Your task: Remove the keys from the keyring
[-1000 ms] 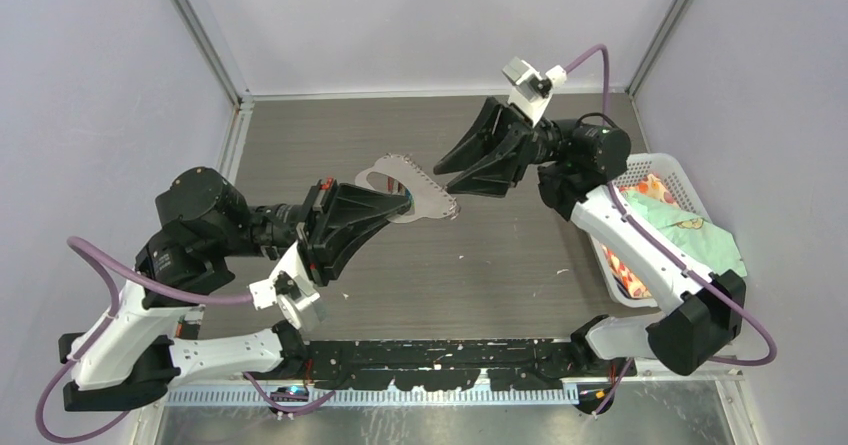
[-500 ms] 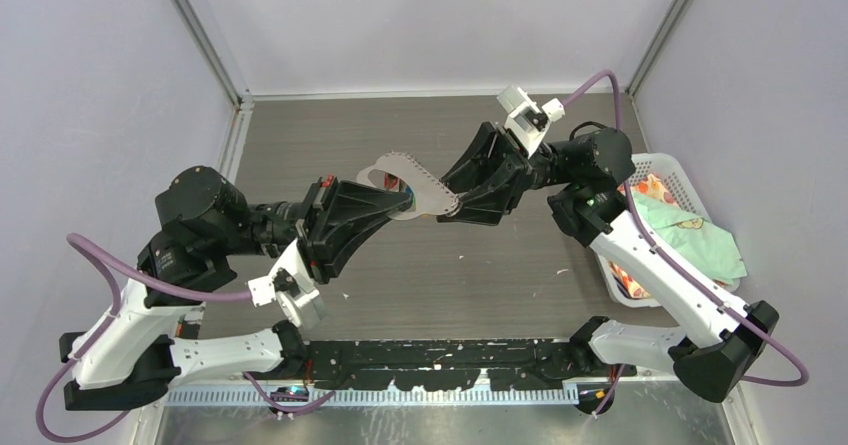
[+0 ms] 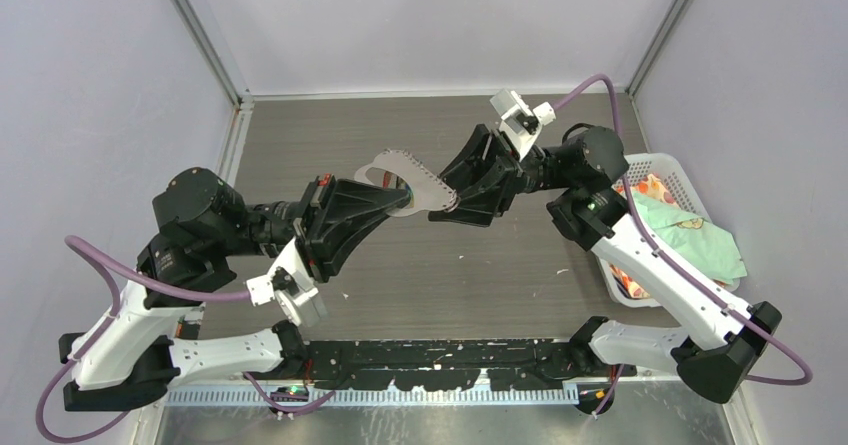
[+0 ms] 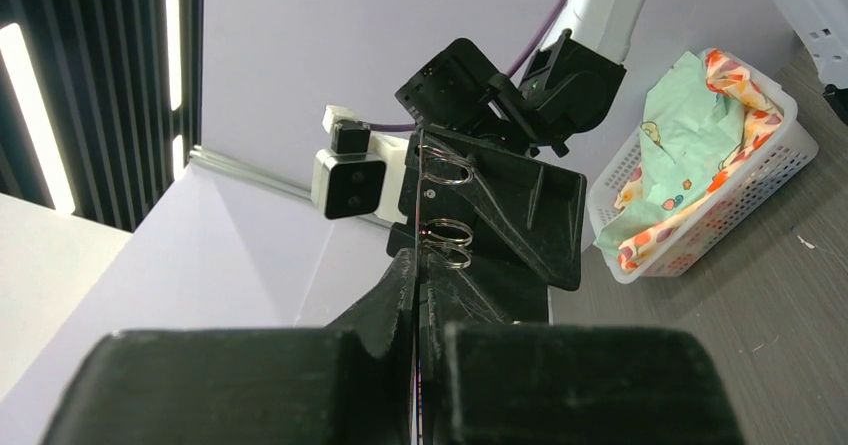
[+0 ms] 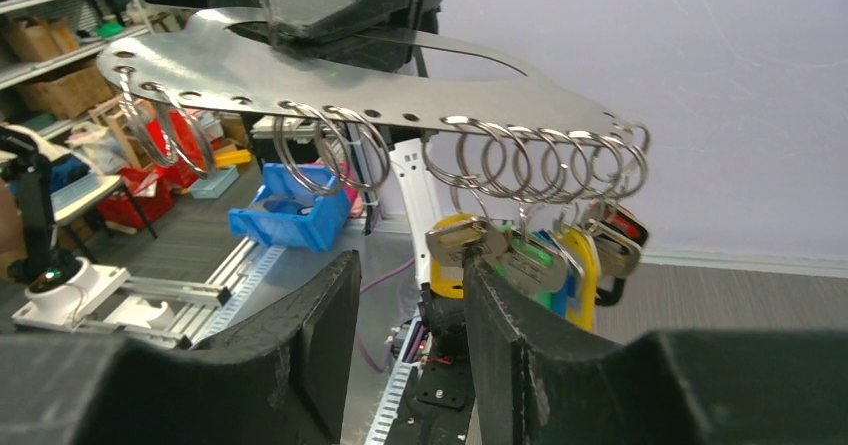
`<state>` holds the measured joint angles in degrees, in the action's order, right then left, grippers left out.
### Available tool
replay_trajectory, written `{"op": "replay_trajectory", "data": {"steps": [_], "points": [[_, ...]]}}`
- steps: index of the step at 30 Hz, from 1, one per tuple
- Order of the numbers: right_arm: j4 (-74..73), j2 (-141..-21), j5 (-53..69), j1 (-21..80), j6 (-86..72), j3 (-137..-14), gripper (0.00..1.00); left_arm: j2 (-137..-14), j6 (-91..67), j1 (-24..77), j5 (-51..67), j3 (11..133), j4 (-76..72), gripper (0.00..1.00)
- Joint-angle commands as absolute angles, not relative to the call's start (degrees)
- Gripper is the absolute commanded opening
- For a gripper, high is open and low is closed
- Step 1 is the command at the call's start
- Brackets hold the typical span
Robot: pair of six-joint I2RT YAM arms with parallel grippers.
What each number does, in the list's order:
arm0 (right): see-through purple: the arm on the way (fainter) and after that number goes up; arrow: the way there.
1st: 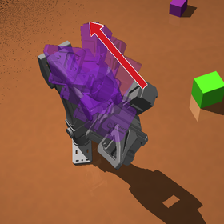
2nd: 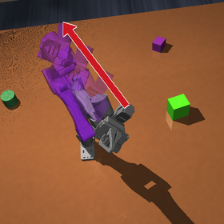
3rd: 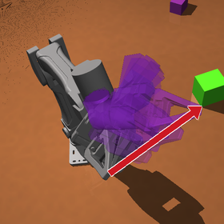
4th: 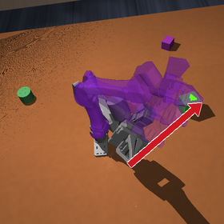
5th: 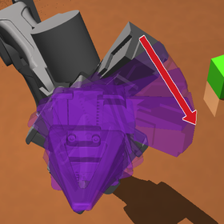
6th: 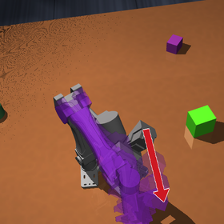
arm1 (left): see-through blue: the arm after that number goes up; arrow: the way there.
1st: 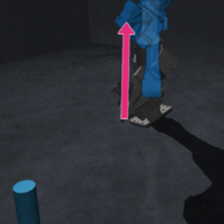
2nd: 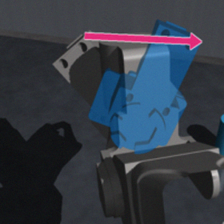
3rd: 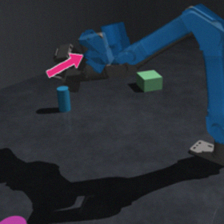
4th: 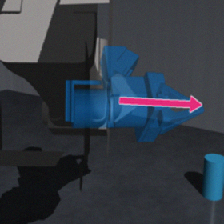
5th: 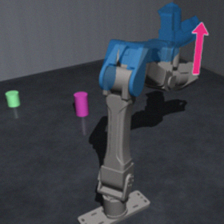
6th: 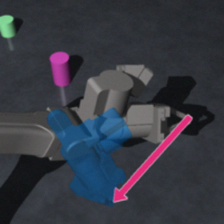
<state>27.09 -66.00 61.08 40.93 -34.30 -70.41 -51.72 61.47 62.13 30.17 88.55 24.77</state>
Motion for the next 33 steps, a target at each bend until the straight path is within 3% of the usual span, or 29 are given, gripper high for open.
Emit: {"op": "replay_trajectory", "data": {"steps": [1, 18, 33], "points": [[20.09, -63.02, 55.48, 41.14, -26.28, -72.63, 0.48, -50.63, 60.74, 62.31, 30.02, 88.68, 18.7, 0.0], [32.66, -64.84, 57.04, 41.19, -34.94, -73.41, 0.5, -50.32, 60.53, 62.31, 29.01, 87.2, 17.85, 0.0], [32.43, -64.66, 57.43, 41.35, -36.01, -72.61, 0.49, -50.36, 60.45, 62.31, 28.55, 87.1, 17.01, 0.0]]}}
